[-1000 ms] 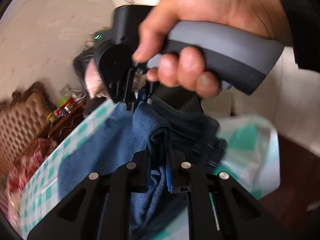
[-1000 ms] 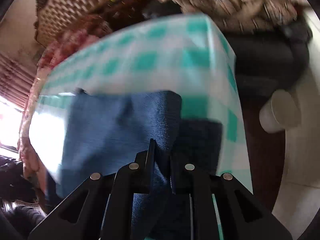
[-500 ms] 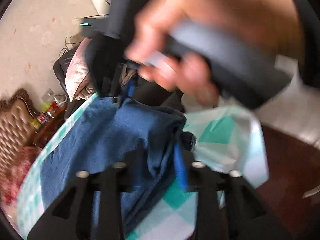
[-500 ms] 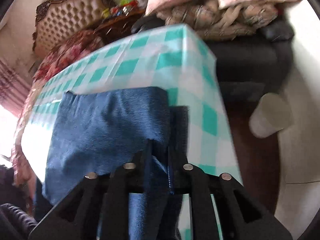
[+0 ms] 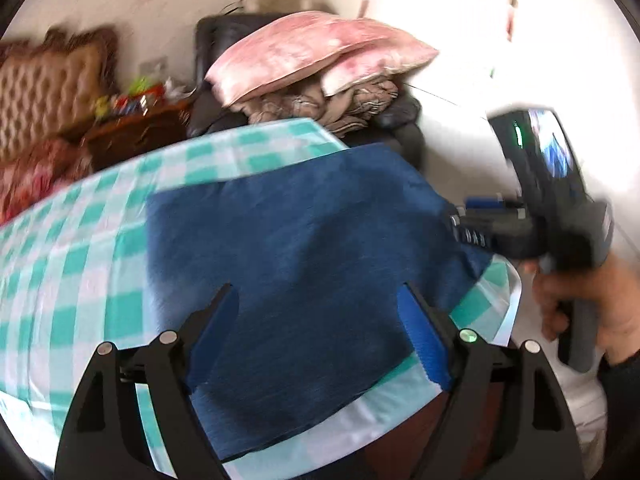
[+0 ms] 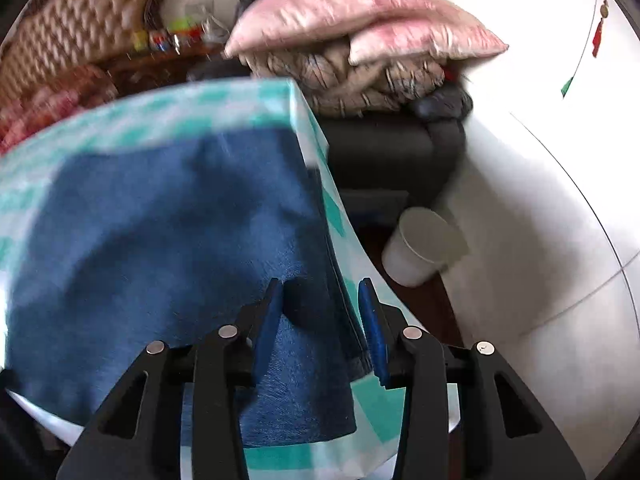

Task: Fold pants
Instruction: 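Lift and fold the jeans over once more with both tools, then open both tools and withdraw from the folded jeans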

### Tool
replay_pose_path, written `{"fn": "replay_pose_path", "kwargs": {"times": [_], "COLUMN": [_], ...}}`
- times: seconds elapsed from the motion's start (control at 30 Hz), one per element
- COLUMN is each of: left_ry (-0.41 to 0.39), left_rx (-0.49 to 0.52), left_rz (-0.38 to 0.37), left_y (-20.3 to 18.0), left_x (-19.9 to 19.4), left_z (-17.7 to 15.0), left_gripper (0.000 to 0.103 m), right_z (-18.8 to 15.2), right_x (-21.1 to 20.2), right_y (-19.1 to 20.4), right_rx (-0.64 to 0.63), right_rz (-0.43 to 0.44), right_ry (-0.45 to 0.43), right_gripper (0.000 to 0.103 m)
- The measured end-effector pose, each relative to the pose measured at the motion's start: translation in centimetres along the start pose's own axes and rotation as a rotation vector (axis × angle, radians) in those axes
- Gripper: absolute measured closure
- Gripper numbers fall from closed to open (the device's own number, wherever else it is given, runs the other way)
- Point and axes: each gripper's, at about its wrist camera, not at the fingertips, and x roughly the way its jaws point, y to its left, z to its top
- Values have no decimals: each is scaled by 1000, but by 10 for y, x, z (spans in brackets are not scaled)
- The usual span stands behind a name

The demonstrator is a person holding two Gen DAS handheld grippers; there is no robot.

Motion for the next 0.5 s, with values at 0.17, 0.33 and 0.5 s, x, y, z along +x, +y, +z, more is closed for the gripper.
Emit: {"fn": "replay_pose_path", "kwargs": {"times": [0.17,0.33,0.5], "left_ry": [34,67,74], "left_rx": [-39,-72,-87], "left_rz": [-7,-24,-97], "left_y": [20,23,22], "left_x": [-22,-45,-61], "left_z": [-7,-4,1], "left_gripper": [17,2,2], "right_z": [-5,-17,-30], "right_x": [-28,-70,-104], "right_y": [-3,3,11], "right_rx": [56,136,180], "right_rz": [-36,-70,-98], "right_ry": [-42,-54,-69], "right_gripper": [61,53,47]}}
